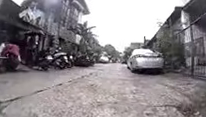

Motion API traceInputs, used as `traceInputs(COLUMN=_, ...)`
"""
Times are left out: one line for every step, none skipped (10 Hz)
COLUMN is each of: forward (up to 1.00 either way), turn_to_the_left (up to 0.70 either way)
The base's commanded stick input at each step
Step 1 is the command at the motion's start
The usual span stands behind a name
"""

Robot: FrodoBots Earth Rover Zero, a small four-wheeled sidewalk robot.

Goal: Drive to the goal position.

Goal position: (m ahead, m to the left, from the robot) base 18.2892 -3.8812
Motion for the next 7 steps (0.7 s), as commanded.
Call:
traceInputs(forward=1.0, turn_to_the_left=0.0)
traceInputs(forward=1.0, turn_to_the_left=0.0)
traceInputs(forward=1.0, turn_to_the_left=0.0)
traceInputs(forward=1.0, turn_to_the_left=0.0)
traceInputs(forward=1.0, turn_to_the_left=0.0)
traceInputs(forward=1.0, turn_to_the_left=0.0)
traceInputs(forward=1.0, turn_to_the_left=0.0)
